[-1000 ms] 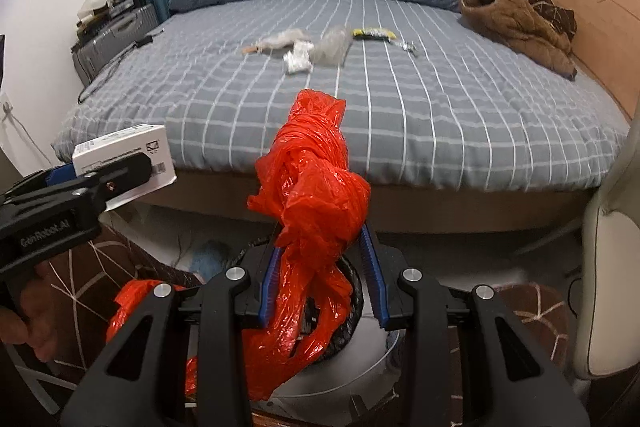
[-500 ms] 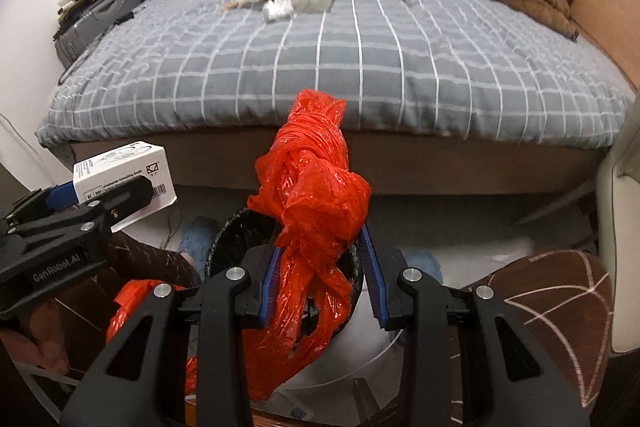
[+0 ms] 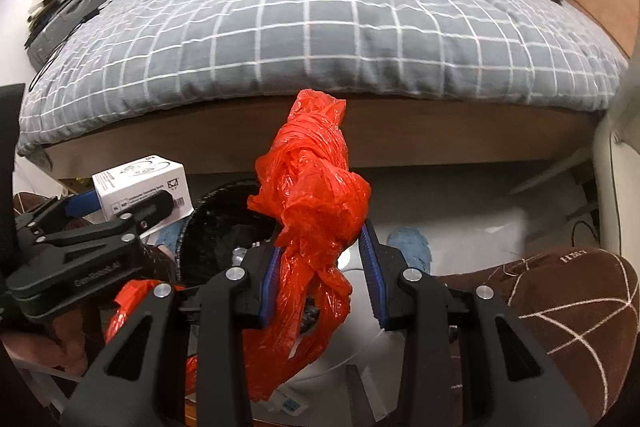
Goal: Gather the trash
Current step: 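Open the left tool over the bin to drop the white box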
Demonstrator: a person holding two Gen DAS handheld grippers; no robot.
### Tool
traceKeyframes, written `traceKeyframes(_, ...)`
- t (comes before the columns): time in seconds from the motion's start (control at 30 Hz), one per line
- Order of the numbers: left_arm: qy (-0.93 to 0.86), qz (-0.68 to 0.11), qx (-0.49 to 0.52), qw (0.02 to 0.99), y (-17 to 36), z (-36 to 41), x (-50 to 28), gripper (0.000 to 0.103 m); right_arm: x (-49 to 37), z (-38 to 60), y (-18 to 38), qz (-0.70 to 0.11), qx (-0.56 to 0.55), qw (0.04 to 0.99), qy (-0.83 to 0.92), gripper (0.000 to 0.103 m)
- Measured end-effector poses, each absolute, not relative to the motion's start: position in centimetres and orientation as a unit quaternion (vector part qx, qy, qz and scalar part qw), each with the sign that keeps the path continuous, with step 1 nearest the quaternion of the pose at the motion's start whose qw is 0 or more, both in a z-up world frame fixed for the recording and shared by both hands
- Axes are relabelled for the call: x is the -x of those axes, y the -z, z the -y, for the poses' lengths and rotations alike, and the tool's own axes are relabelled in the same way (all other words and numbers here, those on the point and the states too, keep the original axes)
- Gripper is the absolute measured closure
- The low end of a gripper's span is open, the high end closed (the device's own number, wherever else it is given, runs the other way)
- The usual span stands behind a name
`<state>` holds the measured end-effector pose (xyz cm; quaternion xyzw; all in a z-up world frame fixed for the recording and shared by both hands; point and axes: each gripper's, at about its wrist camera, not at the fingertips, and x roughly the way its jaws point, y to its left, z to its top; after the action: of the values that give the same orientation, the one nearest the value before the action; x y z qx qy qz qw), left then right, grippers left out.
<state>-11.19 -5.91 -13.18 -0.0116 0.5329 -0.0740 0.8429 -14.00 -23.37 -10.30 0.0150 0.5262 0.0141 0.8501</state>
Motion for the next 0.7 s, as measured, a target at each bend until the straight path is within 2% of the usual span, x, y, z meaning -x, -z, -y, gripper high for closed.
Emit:
traceKeyframes(0.47, 0.091, -0.554, -0.002, 0.828, 15.9, 8.5, 10.4, 0.022, 13.3, 25.6, 12.7, -0.550, -0.033, 0.834, 0.001, 0.068)
traceKeyframes(0.6, 0.084, -0.551, -0.014, 0.830, 16.5, 7.9, 10.8, 0.011, 12.7, 25.1, 13.2, -0.553, -0.033, 0.833, -0.005, 0.068)
traceKeyframes(0.7, 0.070, -0.549, -0.014, 0.833, 16.5, 6.4, 11.0, 0.007, 12.1, 23.8, 13.6, -0.556, -0.029, 0.831, -0.019, 0.068)
